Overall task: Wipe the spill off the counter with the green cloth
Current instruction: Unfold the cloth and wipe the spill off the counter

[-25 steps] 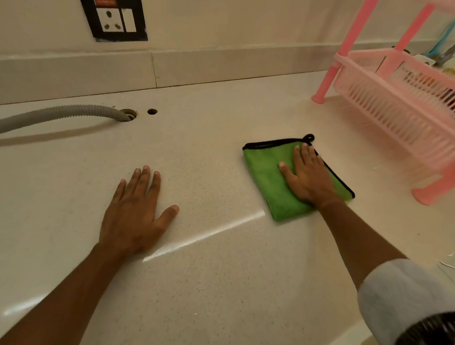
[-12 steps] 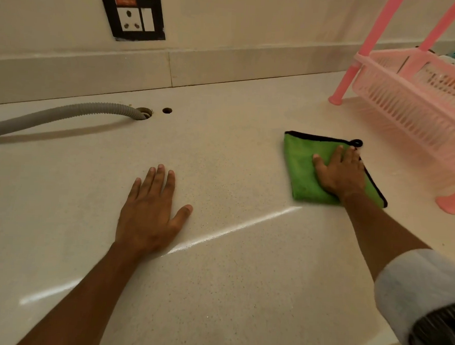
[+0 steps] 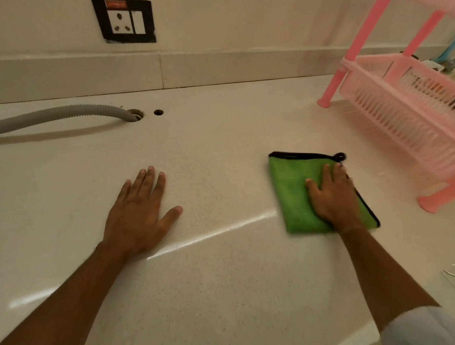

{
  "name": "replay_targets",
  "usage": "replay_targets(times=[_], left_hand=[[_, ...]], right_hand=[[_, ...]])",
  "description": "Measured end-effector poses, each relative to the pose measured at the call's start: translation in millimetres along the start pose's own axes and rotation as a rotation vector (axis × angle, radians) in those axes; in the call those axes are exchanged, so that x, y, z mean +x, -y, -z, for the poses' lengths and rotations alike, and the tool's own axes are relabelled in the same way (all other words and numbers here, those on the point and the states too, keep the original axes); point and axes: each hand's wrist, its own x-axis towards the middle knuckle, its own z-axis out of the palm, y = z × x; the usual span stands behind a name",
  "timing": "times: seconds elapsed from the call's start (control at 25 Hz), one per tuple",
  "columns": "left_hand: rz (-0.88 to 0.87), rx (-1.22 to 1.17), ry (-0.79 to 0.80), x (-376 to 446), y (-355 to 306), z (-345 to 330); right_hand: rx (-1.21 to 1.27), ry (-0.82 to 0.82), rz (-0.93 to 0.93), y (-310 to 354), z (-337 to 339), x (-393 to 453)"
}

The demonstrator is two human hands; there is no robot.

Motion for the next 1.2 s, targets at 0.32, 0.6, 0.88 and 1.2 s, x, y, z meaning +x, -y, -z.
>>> replay_targets(times=[0.32, 0.6, 0.88, 1.2], left_hand=[[0.021, 0.010, -0.012, 4, -3, -4], [0.017, -0.030, -0.025, 0, 0, -1], [0.030, -0.044, -0.059, 2, -3, -4], [0.031, -0.110, -0.094, 0, -3, 3]], right_hand=[[0.010, 0.033, 0.011, 91, -6, 53], [0.055, 0.083, 0.485, 85, -1, -20], [0.038, 0.055, -0.087, 110, -3, 72], [0.029, 0.102, 0.393, 218, -17, 43]])
